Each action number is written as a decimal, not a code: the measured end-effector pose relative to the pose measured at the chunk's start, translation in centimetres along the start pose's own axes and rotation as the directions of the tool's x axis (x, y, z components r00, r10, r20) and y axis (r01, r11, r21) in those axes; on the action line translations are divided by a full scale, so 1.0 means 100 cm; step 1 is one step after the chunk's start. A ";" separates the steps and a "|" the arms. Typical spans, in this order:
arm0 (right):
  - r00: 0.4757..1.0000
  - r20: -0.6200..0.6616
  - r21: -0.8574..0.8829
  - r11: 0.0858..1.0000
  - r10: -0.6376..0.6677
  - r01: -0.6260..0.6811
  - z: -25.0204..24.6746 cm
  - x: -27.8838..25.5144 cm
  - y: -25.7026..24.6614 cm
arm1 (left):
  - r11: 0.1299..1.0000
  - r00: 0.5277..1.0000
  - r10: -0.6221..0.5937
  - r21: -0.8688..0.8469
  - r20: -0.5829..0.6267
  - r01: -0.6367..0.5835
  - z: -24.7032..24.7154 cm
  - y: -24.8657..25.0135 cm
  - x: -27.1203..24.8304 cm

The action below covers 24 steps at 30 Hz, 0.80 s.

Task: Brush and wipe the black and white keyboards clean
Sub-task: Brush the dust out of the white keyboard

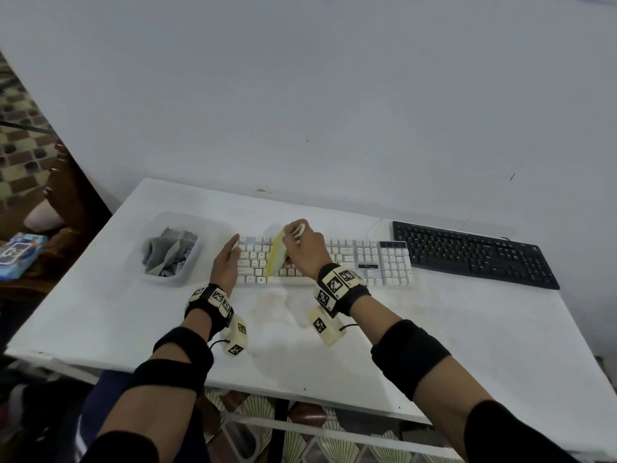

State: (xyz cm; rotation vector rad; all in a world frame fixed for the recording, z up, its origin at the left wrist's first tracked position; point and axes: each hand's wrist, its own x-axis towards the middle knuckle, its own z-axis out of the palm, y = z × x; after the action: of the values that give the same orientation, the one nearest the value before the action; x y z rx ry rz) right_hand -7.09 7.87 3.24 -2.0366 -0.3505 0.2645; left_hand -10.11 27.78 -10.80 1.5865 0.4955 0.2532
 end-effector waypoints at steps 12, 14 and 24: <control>0.996 0.028 0.076 0.993 0.086 -0.088 0.002 -0.007 0.006 | 0.985 0.998 -0.057 -0.163 0.006 0.057 -0.001 -0.010 0.008; 0.994 -0.059 0.133 0.987 0.095 -0.086 -0.003 0.000 0.003 | 0.980 0.998 -0.062 -0.189 0.029 0.066 -0.001 -0.010 0.009; 0.994 0.103 0.026 0.999 0.037 -0.040 0.023 -0.014 0.005 | 0.976 0.996 -0.084 -0.199 0.015 0.085 0.000 -0.005 0.006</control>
State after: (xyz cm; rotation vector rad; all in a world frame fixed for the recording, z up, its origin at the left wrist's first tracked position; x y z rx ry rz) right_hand -9.06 9.08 1.79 -2.0082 -0.3694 0.3967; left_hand -9.71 28.06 -11.41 1.3670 0.5150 0.2261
